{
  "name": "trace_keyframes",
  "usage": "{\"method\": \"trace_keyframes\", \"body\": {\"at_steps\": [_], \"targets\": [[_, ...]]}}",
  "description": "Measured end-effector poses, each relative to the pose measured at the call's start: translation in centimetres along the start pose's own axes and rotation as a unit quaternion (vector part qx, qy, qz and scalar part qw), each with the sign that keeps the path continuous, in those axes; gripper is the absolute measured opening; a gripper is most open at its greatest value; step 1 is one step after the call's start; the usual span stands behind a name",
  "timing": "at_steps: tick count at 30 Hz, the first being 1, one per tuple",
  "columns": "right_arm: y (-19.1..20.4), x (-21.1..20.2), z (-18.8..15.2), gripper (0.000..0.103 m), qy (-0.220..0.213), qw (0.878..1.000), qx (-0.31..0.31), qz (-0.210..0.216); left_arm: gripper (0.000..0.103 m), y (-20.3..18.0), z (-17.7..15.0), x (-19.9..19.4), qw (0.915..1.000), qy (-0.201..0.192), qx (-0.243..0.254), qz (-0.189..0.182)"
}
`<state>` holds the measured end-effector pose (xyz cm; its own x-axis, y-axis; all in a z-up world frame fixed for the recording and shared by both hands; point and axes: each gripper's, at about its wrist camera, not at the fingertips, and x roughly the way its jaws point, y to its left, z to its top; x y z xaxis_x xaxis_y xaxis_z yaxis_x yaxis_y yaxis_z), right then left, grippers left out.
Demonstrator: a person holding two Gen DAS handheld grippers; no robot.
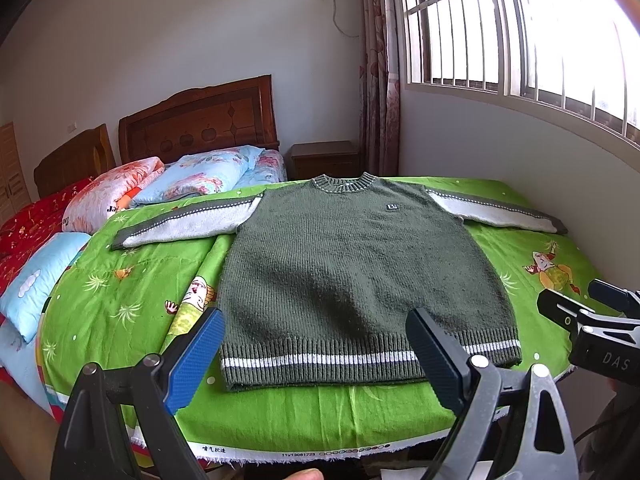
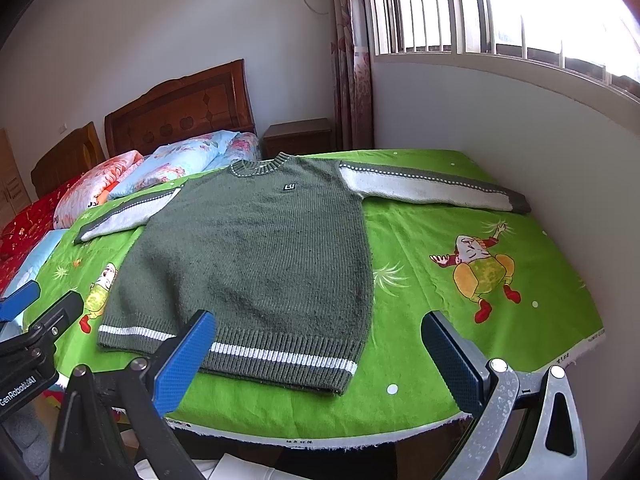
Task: Fold small clothes
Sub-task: 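Move both tools down toward the green sweater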
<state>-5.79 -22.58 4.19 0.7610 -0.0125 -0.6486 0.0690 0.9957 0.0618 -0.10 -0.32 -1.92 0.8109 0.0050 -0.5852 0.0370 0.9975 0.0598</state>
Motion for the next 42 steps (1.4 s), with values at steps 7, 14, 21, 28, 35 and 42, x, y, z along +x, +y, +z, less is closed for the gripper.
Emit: {"method": "trace_keyframes", "body": {"at_steps": [7,14,21,28,35,42], "targets": [[-0.2,1.2,-0.5,0.103,0.015,1.0,0.007,0.002,0.088,-0.4,-0.9,1.5,0.9996,0.022,0.011,-0.01],[-0.7,1.3,-0.4,0.103,0.012,1.0,0.019,0.004,0.086,-0.2,-1.3,2.6,0.9989,0.042,0.011,-0.017],[-1.2,3.0,-0.2,0.103,0.029,0.999,0.03,-0.001,0.086,0.2,-1.6,4.6,0.9972,0.073,0.007,-0.016],[-2.8,4.9,1.6,0.103,0.033,0.999,0.038,-0.02,0.086,0.4,-1.0,7.0,0.9951,0.097,0.013,-0.007],[-7.2,9.4,3.9,0.103,0.076,0.992,0.103,-0.008,0.086,0.2,2.6,12.3,0.9917,0.124,0.036,0.001],[-12.4,14.0,6.6,0.103,0.107,0.979,0.173,-0.009,0.085,0.6,7.5,21.3,0.9843,0.175,0.022,-0.011]]}}
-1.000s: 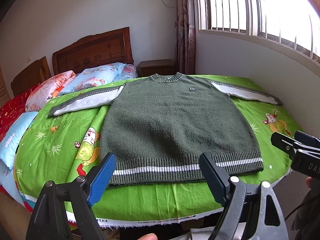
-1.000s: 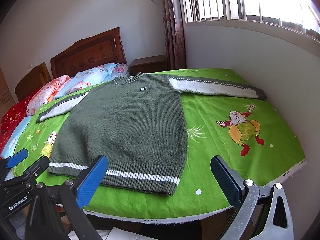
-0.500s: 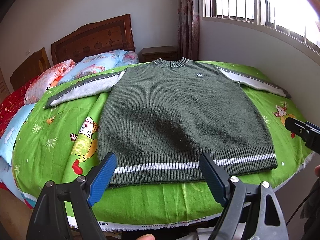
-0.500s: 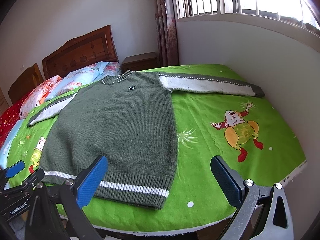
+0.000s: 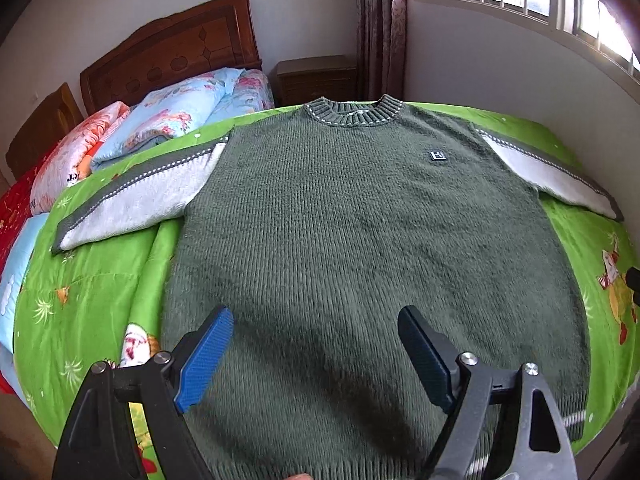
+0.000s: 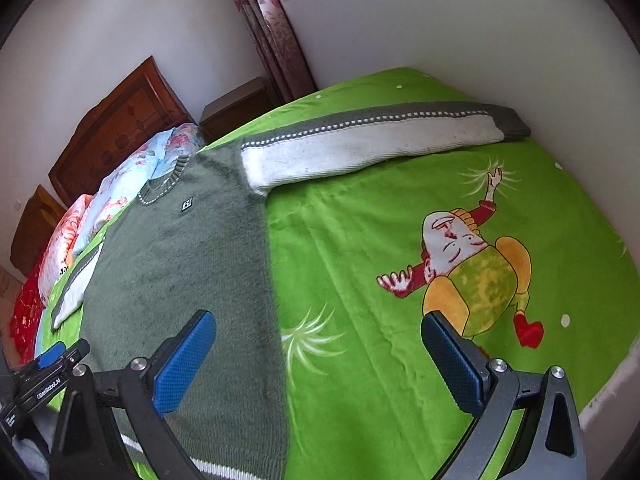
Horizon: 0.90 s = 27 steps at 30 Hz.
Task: Fold small clothes
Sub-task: 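Move both tools down toward the green sweater, then grasp the white sleeve cuff with the right tool and lift it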
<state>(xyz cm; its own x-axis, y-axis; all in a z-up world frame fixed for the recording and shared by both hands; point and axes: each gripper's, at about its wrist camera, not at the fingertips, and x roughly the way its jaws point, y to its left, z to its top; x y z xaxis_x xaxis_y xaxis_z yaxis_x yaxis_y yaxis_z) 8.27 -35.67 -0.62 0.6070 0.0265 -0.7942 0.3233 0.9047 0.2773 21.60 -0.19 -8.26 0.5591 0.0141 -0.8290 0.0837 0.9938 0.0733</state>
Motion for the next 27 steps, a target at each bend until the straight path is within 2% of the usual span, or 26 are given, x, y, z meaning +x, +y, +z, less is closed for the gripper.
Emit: {"method": "trace_keyframes", "body": {"at_steps": [3,8,11,15,17,21,24,27], "targets": [[-0.5,1.5,1.8,0.103,0.008,1.0,0.007,0.0,0.084,0.3,2.2,2.6,0.9999,0.009,-0.002,0.006],[0.3,4.3,5.0,0.103,0.006,1.0,-0.005,-0.015,0.082,1.3,5.7,6.7,0.9996,-0.003,-0.029,-0.005],[-1.2,5.7,7.1,0.103,-0.004,0.999,0.033,-0.016,0.076,1.7,6.9,9.0,0.9992,-0.007,-0.038,-0.013],[-4.0,7.0,9.2,0.103,-0.018,0.996,0.079,-0.023,0.076,1.9,6.7,11.2,0.999,0.005,-0.037,-0.024],[-5.4,8.0,10.1,0.103,-0.013,0.994,0.103,-0.027,0.076,1.9,6.4,11.2,0.9992,-0.012,-0.03,-0.026],[-7.1,10.0,11.3,0.103,0.005,0.989,0.146,-0.029,0.076,1.9,6.0,11.2,0.9989,-0.018,-0.029,-0.033],[-7.0,10.8,11.7,0.103,0.001,0.989,0.142,-0.041,0.077,2.0,5.4,10.8,0.9987,-0.025,-0.019,-0.04],[-7.3,11.3,12.5,0.103,-0.009,0.987,0.149,-0.051,0.082,2.3,4.8,10.6,0.9984,-0.027,-0.012,-0.049]]}}
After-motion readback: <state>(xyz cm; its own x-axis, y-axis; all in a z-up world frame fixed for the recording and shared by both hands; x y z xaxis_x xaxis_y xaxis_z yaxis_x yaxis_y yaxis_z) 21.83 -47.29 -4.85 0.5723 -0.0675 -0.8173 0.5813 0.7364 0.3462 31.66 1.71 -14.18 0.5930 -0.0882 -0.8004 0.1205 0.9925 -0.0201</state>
